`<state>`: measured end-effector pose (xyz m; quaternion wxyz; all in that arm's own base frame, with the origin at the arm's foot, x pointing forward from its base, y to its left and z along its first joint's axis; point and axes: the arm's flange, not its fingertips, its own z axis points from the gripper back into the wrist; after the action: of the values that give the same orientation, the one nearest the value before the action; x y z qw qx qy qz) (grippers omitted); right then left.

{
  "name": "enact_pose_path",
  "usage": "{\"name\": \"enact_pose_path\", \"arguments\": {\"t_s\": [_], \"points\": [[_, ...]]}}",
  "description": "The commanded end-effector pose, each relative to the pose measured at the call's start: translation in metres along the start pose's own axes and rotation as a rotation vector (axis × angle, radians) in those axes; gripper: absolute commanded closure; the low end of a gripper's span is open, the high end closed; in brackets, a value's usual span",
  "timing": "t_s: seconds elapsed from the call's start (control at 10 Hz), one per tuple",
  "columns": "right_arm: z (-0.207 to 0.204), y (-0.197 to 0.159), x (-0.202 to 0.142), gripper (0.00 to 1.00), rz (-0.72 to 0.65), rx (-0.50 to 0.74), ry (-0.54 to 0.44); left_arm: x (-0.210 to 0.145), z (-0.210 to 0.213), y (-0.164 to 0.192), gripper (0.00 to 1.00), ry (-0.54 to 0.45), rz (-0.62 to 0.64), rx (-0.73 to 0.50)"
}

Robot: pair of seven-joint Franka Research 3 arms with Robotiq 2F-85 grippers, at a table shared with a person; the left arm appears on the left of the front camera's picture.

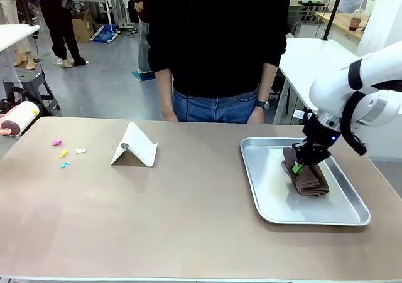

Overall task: Clean the surface of the table.
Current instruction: If a person points to the right, clean the right side of the table with your right hand, and if they point to the left, clean the left side with your left hand.

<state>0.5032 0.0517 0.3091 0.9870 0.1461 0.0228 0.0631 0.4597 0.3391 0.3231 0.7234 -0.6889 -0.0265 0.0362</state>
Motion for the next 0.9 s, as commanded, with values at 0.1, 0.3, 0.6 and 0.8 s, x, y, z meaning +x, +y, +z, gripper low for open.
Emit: {"name": "enact_pose_path", "arguments": {"t_s": [0.1, 0.3, 0.6, 0.8], "points": [[0.005, -0.025, 0.004, 0.91, 0.031, 0.183, -0.008, -0.002, 0.0, -0.004, 1.0, 0.001, -0.013, -0.004], [0.016, -0.041, 0.001, 0.91, 0.068, 0.364, -0.032, -0.002, 0.0, -0.004, 1.0, 0.001, -0.013, -0.004], [0.041, -0.083, -0.018, 0.91, 0.098, 0.618, -0.154, -0.002, 0.0, -0.004, 1.0, 0.001, -0.013, -0.004], [0.053, -0.113, -0.033, 0.91, 0.159, 0.83, -0.244, -0.002, 0.0, -0.004, 1.0, 0.001, -0.013, -0.004]]}}
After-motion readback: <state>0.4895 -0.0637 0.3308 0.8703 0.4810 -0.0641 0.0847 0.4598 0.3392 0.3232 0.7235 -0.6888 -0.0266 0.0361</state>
